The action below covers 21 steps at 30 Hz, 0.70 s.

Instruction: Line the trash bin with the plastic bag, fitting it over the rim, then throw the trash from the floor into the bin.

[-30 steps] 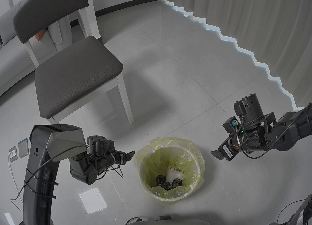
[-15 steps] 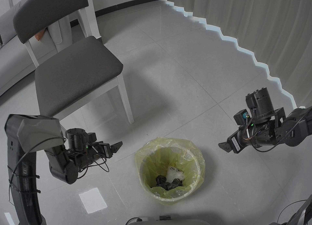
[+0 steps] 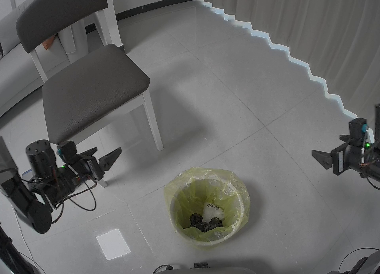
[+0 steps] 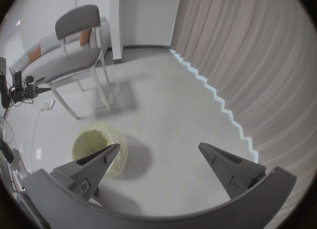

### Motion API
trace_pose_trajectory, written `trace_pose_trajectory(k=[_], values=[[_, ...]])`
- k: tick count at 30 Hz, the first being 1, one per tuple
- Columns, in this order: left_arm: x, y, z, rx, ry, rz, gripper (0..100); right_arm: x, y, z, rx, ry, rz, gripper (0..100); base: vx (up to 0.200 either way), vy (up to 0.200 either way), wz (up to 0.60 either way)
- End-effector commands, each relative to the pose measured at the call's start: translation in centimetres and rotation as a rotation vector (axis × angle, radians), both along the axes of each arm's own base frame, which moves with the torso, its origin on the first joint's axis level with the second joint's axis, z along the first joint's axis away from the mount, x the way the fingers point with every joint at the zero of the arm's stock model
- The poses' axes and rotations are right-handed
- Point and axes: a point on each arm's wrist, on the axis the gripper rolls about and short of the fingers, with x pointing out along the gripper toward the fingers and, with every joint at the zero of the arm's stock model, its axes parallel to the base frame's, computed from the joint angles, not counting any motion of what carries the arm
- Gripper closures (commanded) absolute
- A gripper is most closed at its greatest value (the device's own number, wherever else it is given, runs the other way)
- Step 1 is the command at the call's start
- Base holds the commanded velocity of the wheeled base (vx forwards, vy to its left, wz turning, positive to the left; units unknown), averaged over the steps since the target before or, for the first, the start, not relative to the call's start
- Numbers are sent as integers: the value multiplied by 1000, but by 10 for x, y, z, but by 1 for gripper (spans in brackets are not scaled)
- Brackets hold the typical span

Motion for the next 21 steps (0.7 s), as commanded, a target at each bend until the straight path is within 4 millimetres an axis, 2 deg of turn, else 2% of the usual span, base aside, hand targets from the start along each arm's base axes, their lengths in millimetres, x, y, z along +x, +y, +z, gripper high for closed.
trace_pose_trajectory(k=[1, 3, 8, 11, 12, 15, 18, 21], values=[[-80, 32, 48, -15, -195, 71, 0, -98, -40, 2, 84, -279, -88, 0, 0, 0, 0], [-97, 36, 50, -13, -212, 80, 0, -113, -46, -1, 97, -321, -109, 0, 0, 0, 0], [-136, 42, 49, -13, -228, 124, 0, -149, -54, -25, 123, -391, -122, 0, 0, 0, 0], [-154, 41, 52, -35, -243, 127, 0, -166, -57, -34, 137, -436, -122, 0, 0, 0, 0], [-168, 39, 55, -50, -254, 125, 0, -178, -59, -39, 148, -462, -128, 0, 0, 0, 0], [-190, 37, 58, -50, -267, 123, 0, -195, -60, -50, 166, -470, -142, 0, 0, 0, 0], [-219, 34, 60, -55, -286, 113, 0, -220, -59, -64, 184, -486, -72, 0, 0, 0, 0], [-246, 31, 55, -57, -272, 88, 0, -231, -58, -70, 187, -475, -93, 0, 0, 0, 0]])
